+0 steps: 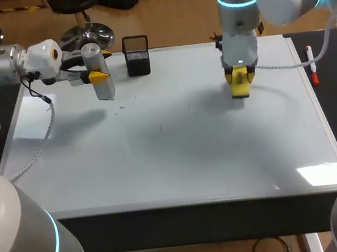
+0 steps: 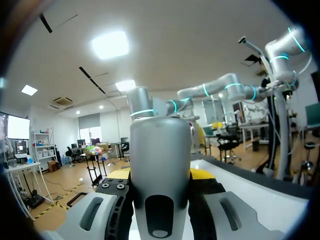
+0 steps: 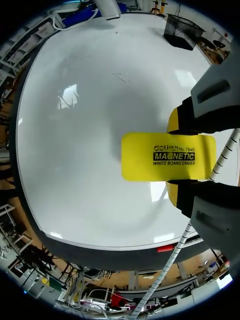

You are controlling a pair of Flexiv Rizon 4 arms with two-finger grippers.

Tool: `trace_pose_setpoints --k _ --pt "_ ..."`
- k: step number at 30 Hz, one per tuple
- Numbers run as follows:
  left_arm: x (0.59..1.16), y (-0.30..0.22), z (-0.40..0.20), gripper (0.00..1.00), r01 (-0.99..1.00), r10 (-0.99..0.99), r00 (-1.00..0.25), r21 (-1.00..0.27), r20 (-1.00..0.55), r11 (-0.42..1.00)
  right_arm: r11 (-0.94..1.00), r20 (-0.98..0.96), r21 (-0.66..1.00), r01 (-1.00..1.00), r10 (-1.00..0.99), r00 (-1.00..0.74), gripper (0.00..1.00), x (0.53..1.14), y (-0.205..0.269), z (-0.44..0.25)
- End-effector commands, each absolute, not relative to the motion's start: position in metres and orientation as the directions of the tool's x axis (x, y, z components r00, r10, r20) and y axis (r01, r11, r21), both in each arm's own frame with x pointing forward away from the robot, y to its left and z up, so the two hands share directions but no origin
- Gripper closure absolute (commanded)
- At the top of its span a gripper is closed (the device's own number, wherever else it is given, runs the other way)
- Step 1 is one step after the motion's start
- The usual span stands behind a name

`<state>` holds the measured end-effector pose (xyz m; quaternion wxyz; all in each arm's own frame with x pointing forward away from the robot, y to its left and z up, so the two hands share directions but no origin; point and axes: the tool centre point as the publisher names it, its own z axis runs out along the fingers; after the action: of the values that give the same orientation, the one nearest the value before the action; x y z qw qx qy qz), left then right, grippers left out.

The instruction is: Pick up the inspection probe, press it on each red-marked spot on the whiteboard one by one, put down the probe, pick up the eraser, and wipe off all the red marks.

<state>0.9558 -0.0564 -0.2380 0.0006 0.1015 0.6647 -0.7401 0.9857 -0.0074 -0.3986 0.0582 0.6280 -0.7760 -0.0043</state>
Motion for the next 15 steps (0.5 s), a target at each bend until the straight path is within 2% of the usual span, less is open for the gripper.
trace_pose_setpoints --k 1,15 --pt "0.955 -0.056 -0.237 1.0 0.138 0.132 -0.979 -0.984 -0.153 -0.116 0.216 0.094 0.096 -0.972 -0.974 -0.207 1.0 1.015 -0.012 -0.393" --pt "0.955 -0.056 -0.237 1.0 0.138 0.132 -0.979 -0.984 -0.153 -0.116 0.219 0.083 0.12 -0.968 -0.974 -0.21 1.0 1.102 -0.004 -0.397"
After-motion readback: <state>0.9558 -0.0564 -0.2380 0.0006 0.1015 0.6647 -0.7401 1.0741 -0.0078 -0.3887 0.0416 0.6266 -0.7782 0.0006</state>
